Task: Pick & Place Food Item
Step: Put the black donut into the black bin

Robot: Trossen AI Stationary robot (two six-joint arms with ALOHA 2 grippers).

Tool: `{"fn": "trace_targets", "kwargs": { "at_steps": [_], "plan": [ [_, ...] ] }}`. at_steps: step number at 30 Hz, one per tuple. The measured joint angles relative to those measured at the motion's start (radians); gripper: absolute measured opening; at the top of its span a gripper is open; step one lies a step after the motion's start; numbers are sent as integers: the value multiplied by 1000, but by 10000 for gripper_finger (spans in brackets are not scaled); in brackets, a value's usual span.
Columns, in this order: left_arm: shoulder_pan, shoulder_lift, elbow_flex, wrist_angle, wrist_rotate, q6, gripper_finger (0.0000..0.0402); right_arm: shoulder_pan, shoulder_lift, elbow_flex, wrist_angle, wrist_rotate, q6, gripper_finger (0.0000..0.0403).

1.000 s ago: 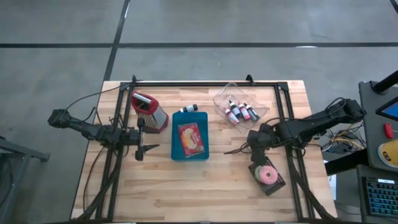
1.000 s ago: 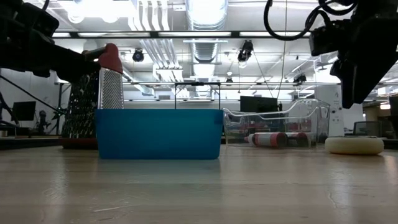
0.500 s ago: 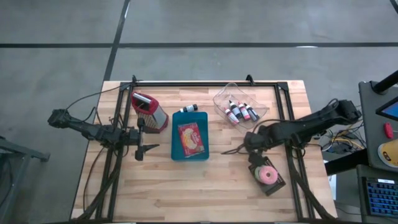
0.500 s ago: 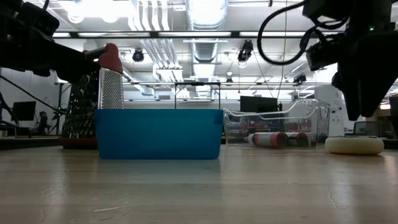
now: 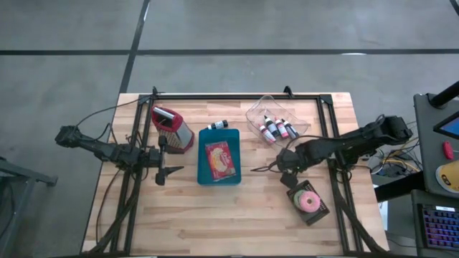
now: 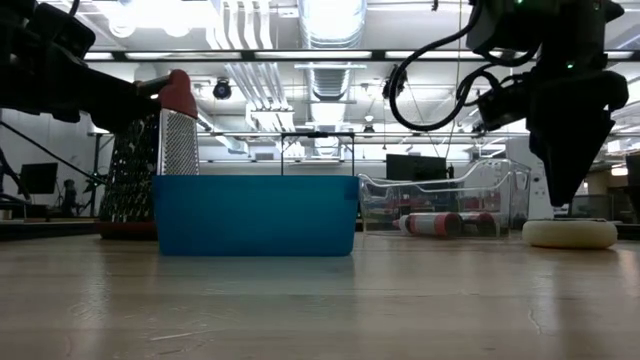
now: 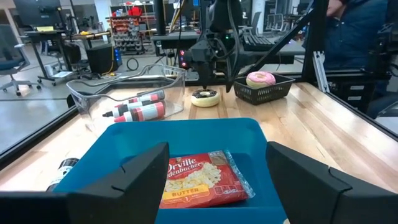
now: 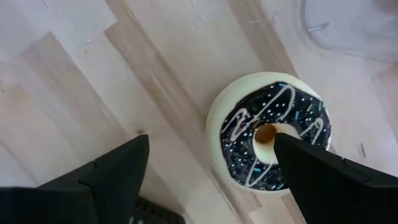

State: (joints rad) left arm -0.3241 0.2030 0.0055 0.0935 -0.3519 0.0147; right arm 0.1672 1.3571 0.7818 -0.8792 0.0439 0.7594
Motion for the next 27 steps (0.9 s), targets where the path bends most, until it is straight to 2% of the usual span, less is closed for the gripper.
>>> {"fn": "trace_targets", "kwargs": {
  "at_steps": [16, 27],
  "plan": [
    [0, 0, 0, -4, 23, -15, 275, -22, 5, -3, -1, 0, 91, 334],
    [0, 0, 0, -4, 23, -15, 275, -42, 5, -5, -4, -49, 134, 334]
  ]
}}
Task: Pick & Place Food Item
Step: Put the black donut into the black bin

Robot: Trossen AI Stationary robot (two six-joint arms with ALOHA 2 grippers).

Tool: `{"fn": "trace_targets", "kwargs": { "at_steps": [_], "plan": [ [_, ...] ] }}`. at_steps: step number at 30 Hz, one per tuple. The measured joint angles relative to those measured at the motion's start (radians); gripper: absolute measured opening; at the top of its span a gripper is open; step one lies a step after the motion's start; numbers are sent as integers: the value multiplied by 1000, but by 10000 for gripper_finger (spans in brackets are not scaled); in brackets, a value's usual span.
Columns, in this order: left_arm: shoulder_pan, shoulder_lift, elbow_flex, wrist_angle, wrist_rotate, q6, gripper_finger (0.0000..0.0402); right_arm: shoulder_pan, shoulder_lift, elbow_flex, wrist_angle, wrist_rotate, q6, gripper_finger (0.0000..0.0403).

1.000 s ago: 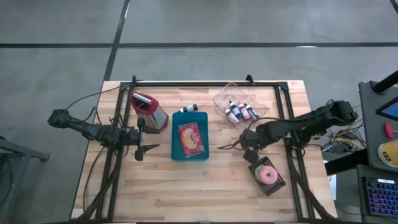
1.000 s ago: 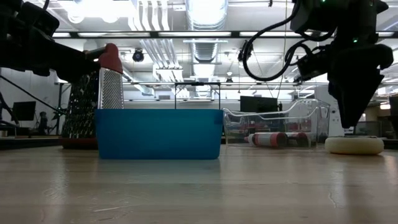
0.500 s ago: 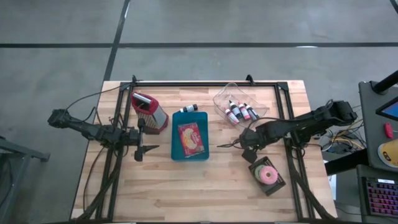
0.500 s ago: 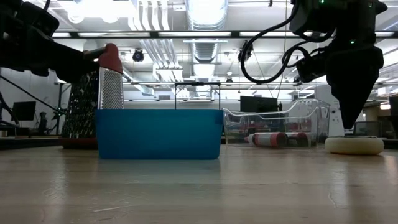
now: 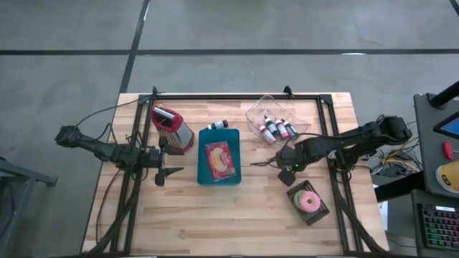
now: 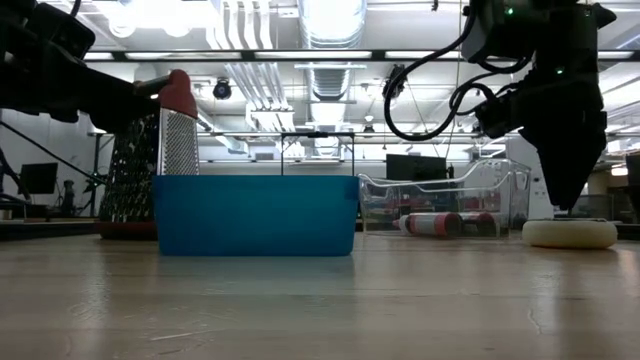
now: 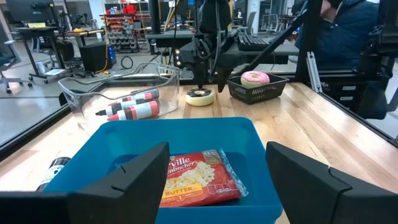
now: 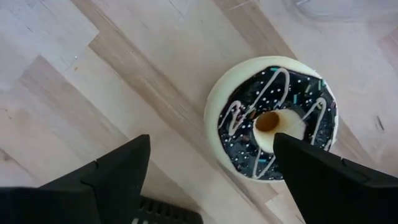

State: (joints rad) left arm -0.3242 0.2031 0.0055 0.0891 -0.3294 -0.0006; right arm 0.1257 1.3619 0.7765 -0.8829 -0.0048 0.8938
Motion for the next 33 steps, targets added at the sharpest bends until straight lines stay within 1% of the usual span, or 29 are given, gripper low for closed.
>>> {"fn": "trace_targets", "kwargs": {
  "at_steps": [4, 13, 24, 28, 33],
  "plan": [
    [0, 0, 0, 0, 0, -3, 275, 0, 18, 0, 0, -7, -3, 334],
    [0, 0, 0, -3, 0, -4, 275, 0, 124, 0, 21, -30, -46, 334],
    [0, 2, 0, -19, -1, -11, 275, 0, 186, 0, 80, -30, -56, 333],
    [0, 3, 0, -20, -1, -15, 275, 0, 205, 0, 84, -36, -66, 325],
    [0, 3, 0, -19, -1, -18, 275, 0, 198, 0, 83, -37, -68, 307]
  ]
}}
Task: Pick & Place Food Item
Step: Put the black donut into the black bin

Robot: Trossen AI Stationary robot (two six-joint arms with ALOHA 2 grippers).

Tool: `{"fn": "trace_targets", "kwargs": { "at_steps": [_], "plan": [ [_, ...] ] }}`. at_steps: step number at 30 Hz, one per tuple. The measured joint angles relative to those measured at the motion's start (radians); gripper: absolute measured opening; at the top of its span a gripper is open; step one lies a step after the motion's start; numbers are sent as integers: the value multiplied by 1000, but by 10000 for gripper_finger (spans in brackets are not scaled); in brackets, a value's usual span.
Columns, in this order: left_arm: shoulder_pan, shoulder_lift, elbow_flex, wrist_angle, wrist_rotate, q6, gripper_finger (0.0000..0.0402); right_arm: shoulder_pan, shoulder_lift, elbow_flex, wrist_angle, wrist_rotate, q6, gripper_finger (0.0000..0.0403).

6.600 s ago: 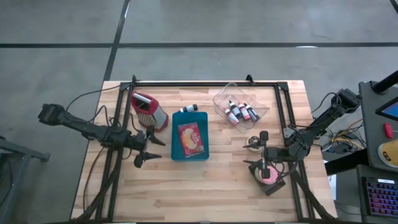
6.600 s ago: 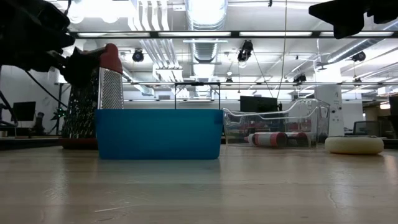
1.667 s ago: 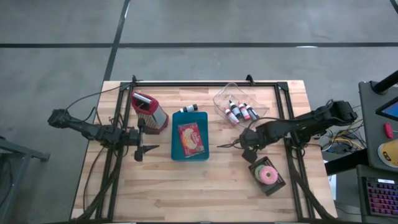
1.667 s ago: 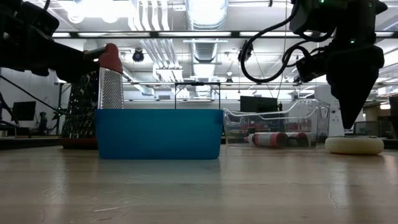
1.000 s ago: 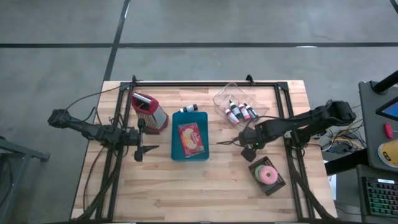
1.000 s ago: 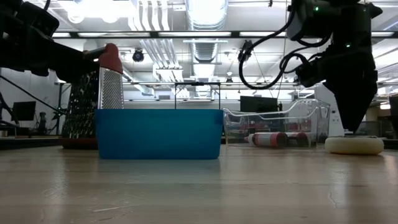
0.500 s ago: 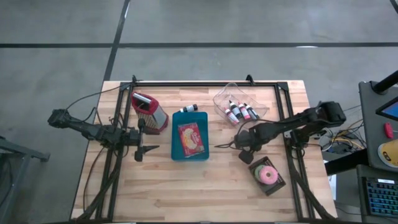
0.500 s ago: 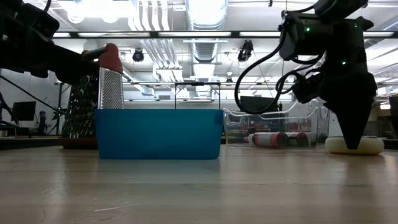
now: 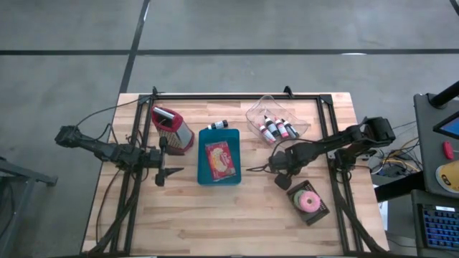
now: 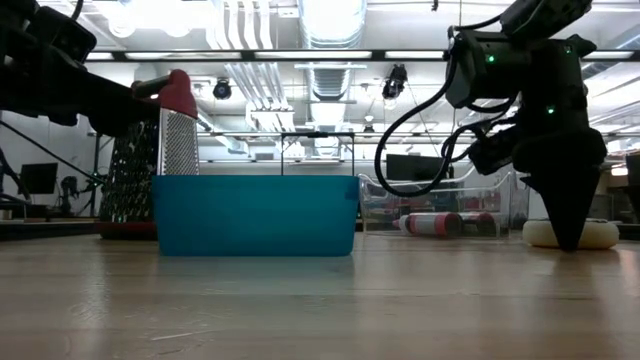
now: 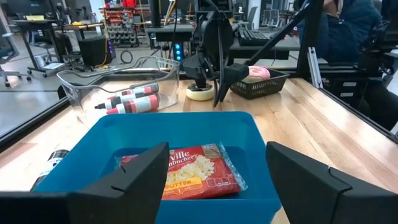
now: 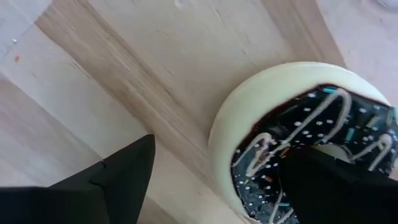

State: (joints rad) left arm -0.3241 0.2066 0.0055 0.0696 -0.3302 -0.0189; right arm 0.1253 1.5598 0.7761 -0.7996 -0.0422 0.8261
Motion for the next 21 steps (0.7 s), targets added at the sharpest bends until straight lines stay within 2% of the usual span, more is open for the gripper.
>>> {"fn": "trace_targets", "kwargs": {
  "at_steps": [7, 21],
  "plan": [
    [0, 0, 0, 0, 0, 0, 275, 0, -5, 0, 4, -2, 2, 265],
    [0, 0, 0, 0, 0, -4, 275, 1, -6, 0, 5, 18, 0, 146]
  ]
}}
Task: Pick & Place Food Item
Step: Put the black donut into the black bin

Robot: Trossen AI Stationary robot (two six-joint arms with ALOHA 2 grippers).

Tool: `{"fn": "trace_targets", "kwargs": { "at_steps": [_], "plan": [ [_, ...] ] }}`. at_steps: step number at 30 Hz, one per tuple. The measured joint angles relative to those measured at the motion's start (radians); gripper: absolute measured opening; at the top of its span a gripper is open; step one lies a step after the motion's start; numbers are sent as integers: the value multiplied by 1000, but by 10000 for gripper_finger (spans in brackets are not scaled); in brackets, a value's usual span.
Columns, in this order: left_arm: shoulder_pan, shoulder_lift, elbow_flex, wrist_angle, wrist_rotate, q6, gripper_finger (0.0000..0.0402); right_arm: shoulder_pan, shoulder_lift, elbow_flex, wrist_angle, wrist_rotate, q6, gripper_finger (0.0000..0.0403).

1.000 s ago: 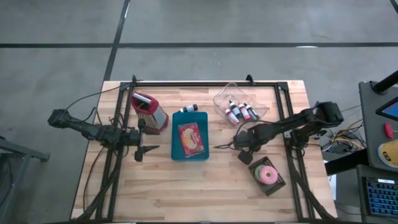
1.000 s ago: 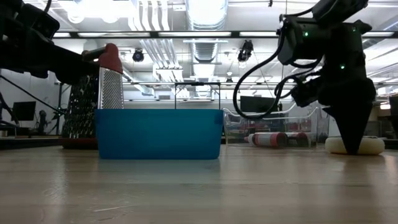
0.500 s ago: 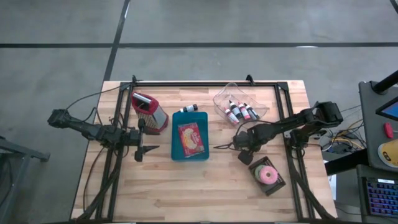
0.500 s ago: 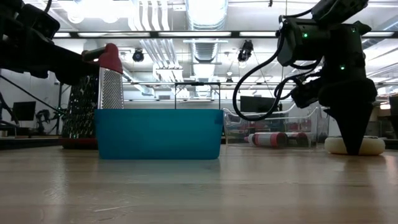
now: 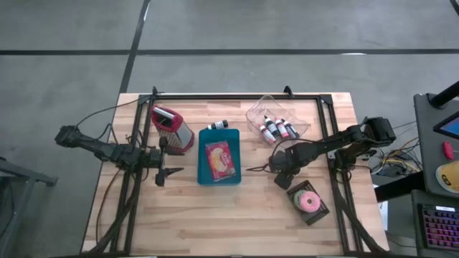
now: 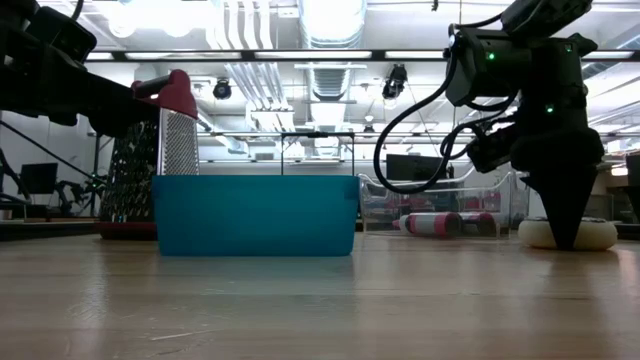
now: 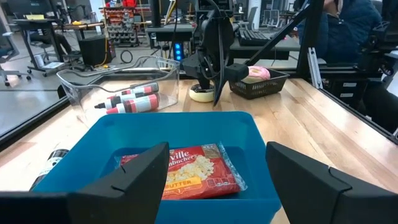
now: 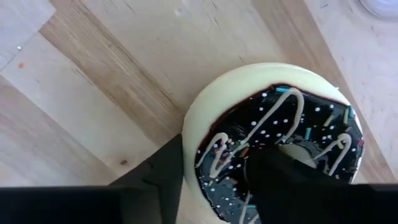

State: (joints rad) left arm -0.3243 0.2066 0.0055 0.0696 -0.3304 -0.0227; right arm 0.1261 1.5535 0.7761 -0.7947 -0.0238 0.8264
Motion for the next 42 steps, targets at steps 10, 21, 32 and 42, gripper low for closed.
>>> {"fn": "trace_targets", "kwargs": {
  "at_steps": [10, 21, 32, 42],
  "plan": [
    [0, 0, 0, -3, 0, 0, 275, 0, 0, 0, 4, 0, -8, 97],
    [0, 0, 0, -3, 0, 0, 275, 0, 0, 0, 5, -2, -14, 95],
    [0, 0, 0, -3, 0, 0, 275, 0, 0, 0, 5, -2, -16, 91],
    [0, 0, 0, -13, -1, 0, 275, 1, -10, 0, 36, -16, -35, 85]
  ]
}}
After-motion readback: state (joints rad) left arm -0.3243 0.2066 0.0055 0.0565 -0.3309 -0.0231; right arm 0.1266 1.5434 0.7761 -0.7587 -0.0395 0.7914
